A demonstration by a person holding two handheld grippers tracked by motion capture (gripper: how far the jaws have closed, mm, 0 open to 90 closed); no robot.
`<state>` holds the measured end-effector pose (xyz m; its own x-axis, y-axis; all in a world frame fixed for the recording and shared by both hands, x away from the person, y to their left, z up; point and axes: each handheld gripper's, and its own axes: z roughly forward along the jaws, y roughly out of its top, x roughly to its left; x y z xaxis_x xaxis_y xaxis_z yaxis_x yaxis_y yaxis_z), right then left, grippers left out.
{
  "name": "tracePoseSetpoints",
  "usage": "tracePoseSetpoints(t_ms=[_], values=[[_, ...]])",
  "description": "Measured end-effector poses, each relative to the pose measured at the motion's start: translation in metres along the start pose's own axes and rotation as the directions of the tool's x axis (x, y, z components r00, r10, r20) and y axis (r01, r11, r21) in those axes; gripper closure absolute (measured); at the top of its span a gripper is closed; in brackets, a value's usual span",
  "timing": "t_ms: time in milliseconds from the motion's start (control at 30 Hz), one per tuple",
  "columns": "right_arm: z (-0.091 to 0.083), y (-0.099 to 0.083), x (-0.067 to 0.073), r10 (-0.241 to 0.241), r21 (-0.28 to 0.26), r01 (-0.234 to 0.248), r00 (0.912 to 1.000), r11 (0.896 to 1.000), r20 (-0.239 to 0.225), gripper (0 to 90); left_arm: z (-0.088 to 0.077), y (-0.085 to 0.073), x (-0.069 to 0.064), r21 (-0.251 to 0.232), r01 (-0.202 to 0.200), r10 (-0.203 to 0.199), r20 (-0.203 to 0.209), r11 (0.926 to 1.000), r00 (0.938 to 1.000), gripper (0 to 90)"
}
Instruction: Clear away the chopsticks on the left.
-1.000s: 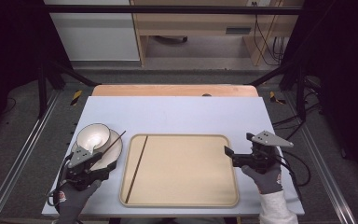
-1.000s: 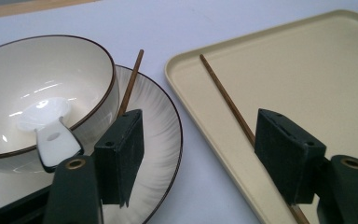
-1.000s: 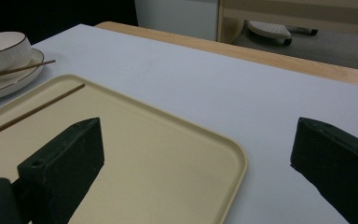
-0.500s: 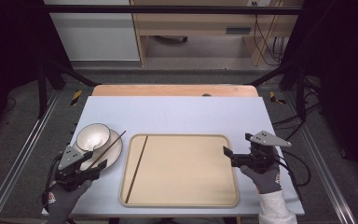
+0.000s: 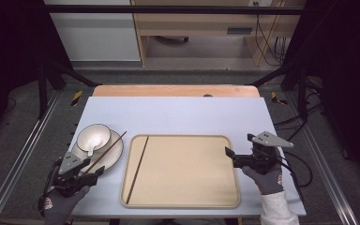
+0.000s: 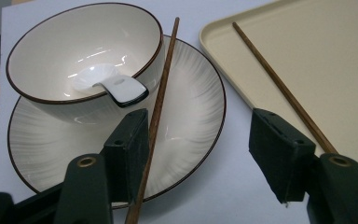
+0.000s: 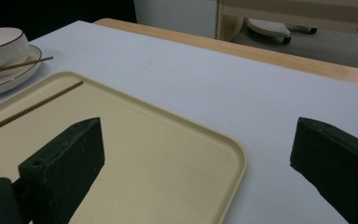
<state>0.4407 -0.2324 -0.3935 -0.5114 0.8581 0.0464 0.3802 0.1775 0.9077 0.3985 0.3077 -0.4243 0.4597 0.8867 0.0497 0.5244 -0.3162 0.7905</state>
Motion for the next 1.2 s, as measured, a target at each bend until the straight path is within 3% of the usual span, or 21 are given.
tracePoseSetpoints(t_ms=[233, 500, 733, 933, 1200], values=[[0.002, 0.000, 0.001, -0.002, 0.006, 0.002, 1.0000, 1.000, -0.003, 3.1, 0.014, -0.003, 0.014, 0.046, 0.011, -0.009, -0.056, 0.9989, 0.9984, 39.2], [0.003, -0.001, 0.000, -0.002, 0.011, 0.002, 1.0000, 1.000, -0.003, 3.2, 0.030, -0.002, 0.024, 0.093, 0.004, 0.003, -0.072, 0.9957, 0.9974, 46.6], [0.005, -0.001, 0.001, -0.004, 0.018, 0.004, 1.0000, 1.000, -0.002, 3.2, 0.041, -0.005, 0.029, 0.141, 0.006, 0.002, -0.059, 0.9900, 0.9983, 61.3], [0.005, -0.001, 0.001, -0.005, 0.019, 0.005, 1.0000, 1.000, -0.003, 3.2, 0.041, -0.005, 0.029, 0.148, 0.005, 0.001, -0.041, 0.9889, 0.9992, 72.3], [0.006, -0.001, 0.001, -0.008, 0.023, 0.008, 1.0000, 1.000, -0.002, 3.1, 0.040, -0.005, 0.028, 0.147, 0.005, -0.002, -0.024, 0.9891, 0.9997, 79.8]])
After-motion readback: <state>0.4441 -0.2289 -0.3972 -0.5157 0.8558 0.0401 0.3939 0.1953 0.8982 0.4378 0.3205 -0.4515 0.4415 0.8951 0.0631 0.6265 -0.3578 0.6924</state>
